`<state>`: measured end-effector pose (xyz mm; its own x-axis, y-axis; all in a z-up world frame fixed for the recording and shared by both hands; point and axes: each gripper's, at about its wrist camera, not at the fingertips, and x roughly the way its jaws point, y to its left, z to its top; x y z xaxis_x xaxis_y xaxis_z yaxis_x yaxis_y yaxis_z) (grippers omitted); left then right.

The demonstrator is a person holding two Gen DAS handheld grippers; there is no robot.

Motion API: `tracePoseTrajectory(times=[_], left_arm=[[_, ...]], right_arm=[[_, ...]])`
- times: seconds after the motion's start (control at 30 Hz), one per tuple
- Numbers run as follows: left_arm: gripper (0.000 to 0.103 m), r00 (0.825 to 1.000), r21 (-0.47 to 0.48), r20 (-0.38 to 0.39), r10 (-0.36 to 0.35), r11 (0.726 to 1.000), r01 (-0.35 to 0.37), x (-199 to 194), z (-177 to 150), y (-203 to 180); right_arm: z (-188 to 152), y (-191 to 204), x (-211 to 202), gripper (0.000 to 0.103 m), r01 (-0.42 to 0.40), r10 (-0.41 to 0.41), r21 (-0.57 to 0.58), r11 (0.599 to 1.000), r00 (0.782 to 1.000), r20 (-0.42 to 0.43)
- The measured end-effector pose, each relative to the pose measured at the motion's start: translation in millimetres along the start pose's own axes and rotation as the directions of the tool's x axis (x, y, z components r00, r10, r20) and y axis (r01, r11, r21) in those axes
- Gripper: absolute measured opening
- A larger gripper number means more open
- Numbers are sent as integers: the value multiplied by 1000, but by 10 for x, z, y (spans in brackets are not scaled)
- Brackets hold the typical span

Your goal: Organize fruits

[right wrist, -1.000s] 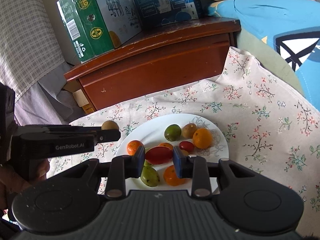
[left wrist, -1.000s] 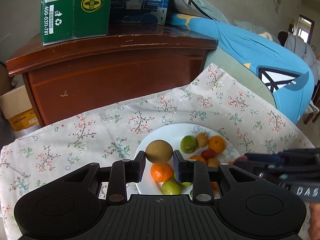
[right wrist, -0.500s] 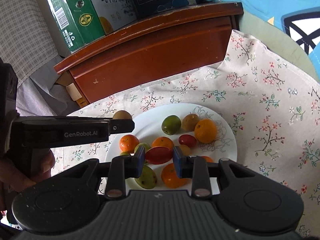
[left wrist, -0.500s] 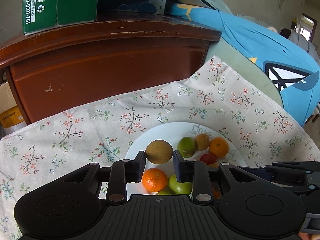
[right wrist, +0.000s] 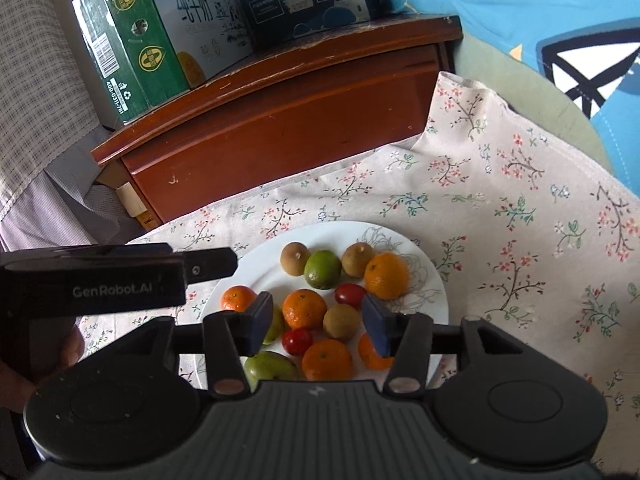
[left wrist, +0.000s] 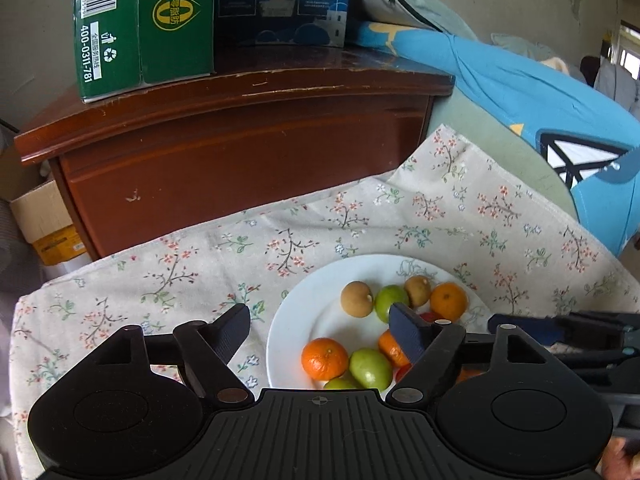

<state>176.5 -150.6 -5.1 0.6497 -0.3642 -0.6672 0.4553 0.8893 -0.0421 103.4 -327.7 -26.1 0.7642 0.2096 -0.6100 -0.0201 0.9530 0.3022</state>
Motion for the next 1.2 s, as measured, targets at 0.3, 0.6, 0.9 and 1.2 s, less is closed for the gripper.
tracePoseTrajectory(times=[0.3,0.6,0.9,1.2], left_arm=[[85,997,-12,-33,65,998,-66,-163,-21,-38],[89,993,-33,-45,113,993,-115,-370,-11,-70],[93,986,-55,-54,156,986,-159,-559,-55,-116],[95,975,-74,-99,198,976,-206,-633,-124,-144]], right_arm=[[55,-5,-121,68,48,-48,6,999,999,3],[111,53,-252,73,86,-86,-3,996,996,9],[167,108,-353,80,139,-139,-3,990,990,-15],[230,121,-501,88,174,-174,10,985,984,-29]])
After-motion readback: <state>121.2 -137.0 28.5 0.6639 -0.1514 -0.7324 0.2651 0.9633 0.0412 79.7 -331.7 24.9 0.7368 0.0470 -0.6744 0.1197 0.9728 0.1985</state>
